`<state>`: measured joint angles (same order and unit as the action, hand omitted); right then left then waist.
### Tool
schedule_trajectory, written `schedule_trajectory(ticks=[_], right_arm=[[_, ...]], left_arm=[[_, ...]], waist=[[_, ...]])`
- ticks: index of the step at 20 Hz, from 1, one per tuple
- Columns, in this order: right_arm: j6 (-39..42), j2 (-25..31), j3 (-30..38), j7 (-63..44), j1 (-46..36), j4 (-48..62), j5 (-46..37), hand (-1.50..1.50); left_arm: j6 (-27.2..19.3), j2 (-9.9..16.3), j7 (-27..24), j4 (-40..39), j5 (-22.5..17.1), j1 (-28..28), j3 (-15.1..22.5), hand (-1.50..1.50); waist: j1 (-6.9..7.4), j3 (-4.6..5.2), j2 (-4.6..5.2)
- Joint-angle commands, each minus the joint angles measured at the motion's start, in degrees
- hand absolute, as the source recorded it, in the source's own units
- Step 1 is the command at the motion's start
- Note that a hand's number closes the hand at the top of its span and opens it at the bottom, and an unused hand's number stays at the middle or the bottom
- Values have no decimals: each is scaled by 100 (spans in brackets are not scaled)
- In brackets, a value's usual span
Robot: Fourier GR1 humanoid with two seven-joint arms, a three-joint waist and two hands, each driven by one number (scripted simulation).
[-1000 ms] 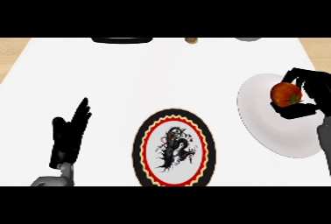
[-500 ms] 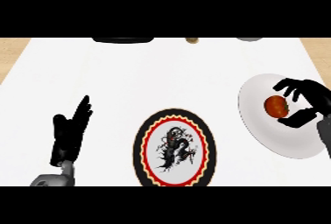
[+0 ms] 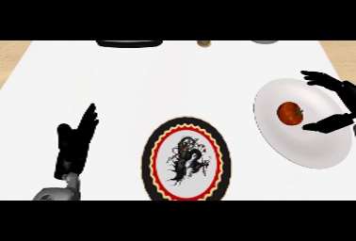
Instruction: Pick the tomato from the plate and place it in the plate
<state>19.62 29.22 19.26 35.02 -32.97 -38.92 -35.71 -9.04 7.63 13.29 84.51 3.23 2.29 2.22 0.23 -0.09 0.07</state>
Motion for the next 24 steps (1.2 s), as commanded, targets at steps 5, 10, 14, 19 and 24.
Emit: schedule_trajectory(ticks=[5,10,14,19,24], right_arm=[[1586,677,1175,391,-199,964,1411,-150],[1601,675,945,704,-167,1423,1424,-150],[1642,575,859,1150,12,1356,1579,-150],[1620,641,671,1106,-62,1345,1662,-150],[1183,656,434,1413,17,1620,1546,-150]], left_arm=[[-67,-54,268,314,54,-47,71,0],[73,21,27,93,42,21,-23,0],[135,56,-26,-119,-47,192,-164,0],[-27,-127,3,135,127,-180,36,0],[110,10,300,159,78,85,-81,0]], waist=[[53,-5,9],[90,-3,26],[66,-3,27],[64,1,7],[73,-2,20]])
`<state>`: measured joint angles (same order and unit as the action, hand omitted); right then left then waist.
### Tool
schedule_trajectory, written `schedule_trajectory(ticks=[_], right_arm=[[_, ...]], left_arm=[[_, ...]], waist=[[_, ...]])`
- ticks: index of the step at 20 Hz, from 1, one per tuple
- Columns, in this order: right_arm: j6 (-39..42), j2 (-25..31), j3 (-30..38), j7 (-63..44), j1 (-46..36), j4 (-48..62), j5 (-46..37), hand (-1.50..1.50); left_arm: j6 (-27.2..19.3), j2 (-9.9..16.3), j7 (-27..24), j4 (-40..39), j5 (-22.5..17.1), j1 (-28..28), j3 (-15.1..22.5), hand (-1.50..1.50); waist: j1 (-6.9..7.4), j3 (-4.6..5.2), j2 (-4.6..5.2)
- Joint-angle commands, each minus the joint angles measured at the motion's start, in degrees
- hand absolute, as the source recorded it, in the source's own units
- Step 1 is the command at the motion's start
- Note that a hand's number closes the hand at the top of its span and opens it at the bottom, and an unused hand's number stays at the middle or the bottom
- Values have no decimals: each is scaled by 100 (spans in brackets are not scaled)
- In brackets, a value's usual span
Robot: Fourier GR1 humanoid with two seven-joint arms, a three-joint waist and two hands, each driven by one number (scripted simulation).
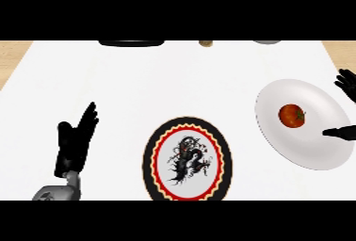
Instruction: Pick the tomato from the plate and place it in the plate
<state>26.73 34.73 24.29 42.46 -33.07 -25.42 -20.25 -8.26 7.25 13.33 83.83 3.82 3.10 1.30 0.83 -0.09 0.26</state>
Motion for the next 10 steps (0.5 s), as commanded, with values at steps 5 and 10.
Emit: schedule_trajectory(ticks=[5,10], right_arm=[[-57,219,-182,670,-262,773,-124,-150],[-129,306,-299,881,-135,903,-166,-150]], left_arm=[[3,-88,112,-78,82,160,4,0],[76,-111,-212,1,55,-180,2,0]], waist=[[28,-2,15],[24,-1,7]])
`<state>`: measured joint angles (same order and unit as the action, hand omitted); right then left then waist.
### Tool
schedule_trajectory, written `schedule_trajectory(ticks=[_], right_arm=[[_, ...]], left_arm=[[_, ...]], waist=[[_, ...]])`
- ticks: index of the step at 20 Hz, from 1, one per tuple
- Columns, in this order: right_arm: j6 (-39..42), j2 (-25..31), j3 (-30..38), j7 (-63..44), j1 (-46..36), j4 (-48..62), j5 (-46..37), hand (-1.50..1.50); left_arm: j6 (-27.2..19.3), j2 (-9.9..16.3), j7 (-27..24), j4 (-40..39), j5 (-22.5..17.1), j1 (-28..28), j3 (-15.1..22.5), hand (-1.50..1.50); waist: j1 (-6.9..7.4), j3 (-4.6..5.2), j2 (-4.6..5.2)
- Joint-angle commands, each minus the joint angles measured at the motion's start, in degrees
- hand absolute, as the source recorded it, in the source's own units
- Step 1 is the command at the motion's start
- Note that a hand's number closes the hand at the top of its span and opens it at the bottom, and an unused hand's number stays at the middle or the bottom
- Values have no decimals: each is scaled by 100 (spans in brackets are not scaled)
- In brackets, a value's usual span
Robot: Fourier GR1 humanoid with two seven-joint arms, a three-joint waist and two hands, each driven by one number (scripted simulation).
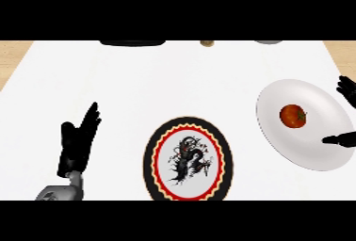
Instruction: Pick the tomato from the plate and place it in the plate
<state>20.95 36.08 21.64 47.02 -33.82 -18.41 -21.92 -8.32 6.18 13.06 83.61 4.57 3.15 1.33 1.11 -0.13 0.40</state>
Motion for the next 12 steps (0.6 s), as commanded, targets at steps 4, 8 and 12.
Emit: schedule_trajectory(ticks=[4,8,12], right_arm=[[-105,115,-5,626,-161,642,-82,-150],[-165,218,-12,548,-211,756,-77,-150],[29,552,41,711,-139,883,-47,-150]], left_arm=[[-38,-77,-129,-117,70,102,-2,0],[181,56,-41,-40,-74,-32,-92,0],[-43,-192,-78,-111,154,100,124,0]], waist=[[67,-7,30],[61,-6,23],[69,-13,43]])
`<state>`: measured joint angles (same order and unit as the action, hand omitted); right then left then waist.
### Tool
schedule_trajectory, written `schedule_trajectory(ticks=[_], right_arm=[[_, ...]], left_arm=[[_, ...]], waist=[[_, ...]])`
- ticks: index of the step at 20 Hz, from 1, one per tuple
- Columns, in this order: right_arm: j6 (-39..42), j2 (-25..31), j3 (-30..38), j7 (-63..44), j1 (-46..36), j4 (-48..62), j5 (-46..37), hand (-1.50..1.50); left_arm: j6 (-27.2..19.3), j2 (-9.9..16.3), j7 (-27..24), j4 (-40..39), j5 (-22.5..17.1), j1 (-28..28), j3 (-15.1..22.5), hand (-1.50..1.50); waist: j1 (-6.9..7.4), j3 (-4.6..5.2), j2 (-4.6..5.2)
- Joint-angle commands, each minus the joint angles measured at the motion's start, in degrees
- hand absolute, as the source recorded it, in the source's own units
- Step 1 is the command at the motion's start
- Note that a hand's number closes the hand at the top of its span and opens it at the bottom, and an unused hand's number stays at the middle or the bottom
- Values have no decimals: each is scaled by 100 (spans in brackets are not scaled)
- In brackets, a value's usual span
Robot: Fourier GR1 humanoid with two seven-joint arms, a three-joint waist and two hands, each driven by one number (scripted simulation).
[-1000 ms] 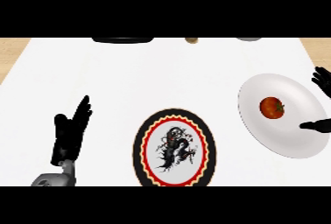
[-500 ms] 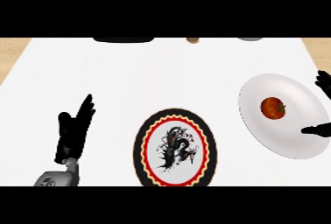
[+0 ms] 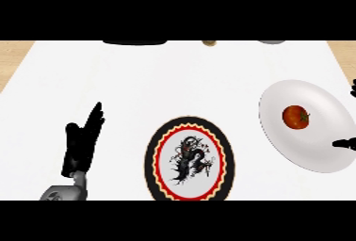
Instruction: Pick the tomato from the plate and place it in the plate
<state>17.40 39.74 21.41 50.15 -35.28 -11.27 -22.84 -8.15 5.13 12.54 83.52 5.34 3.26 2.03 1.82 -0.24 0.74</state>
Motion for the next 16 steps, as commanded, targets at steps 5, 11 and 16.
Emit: schedule_trajectory(ticks=[5,11,16], right_arm=[[365,323,145,508,170,255,122,-150],[365,524,302,552,178,291,270,-150],[-25,569,409,280,209,400,337,-150]], left_arm=[[300,269,50,-196,-300,368,-372,0],[121,103,5,22,-4,61,-64,0],[98,26,250,228,-33,64,-13,0]], waist=[[-13,-5,18],[47,-16,38],[117,-28,59]])
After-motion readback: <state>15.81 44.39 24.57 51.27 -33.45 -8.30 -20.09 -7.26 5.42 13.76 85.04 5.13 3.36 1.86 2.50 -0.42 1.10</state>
